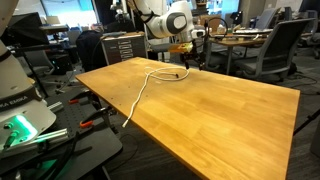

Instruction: Make a knot using the object on the table

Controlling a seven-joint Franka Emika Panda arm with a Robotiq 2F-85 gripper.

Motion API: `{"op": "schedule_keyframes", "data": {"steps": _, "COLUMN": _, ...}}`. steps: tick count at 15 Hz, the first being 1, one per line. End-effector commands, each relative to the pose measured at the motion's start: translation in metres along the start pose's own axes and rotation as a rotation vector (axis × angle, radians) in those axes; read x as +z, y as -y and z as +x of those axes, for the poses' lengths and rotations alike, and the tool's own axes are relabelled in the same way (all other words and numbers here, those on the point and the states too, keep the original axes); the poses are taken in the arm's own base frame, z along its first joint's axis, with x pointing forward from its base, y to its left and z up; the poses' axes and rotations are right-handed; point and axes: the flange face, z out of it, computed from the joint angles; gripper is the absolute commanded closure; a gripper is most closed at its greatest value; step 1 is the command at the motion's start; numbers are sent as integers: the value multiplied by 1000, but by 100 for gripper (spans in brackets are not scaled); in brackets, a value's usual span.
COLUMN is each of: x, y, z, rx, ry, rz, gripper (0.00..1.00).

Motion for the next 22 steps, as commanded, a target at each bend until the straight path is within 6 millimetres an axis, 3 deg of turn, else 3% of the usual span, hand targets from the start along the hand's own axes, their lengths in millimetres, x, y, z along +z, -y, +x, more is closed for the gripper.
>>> {"op": "schedule_keyframes", "data": {"steps": 1, "x": 6, "y": 26, "z": 22, "rx": -48, "ry": -8, "rz": -6, "gripper": 0}}
{"op": "schedule_keyframes", "data": {"steps": 4, "x": 13, "y": 44, "z": 28, "rx": -96, "ry": 13, "rz": 0, "gripper": 0}}
{"op": "schedule_keyframes", "data": {"steps": 11, "x": 39, "y": 51, "z": 24, "rx": -185, "ry": 123, "rz": 62, "gripper": 1}}
{"op": "schedule_keyframes", "data": {"steps": 12, "x": 43, "y": 50, "z": 24, "rx": -203, "ry": 127, "rz": 46, "gripper": 25}}
{"op": "schedule_keyframes", "data": {"steps": 14, "x": 49, "y": 51, "z": 23, "rx": -241, "ry": 137, "rz": 42, "gripper": 30}}
{"op": "schedule_keyframes", "data": {"steps": 22, "x": 46, "y": 50, "z": 28, "rx": -272, "ry": 132, "rz": 42, "gripper": 94}}
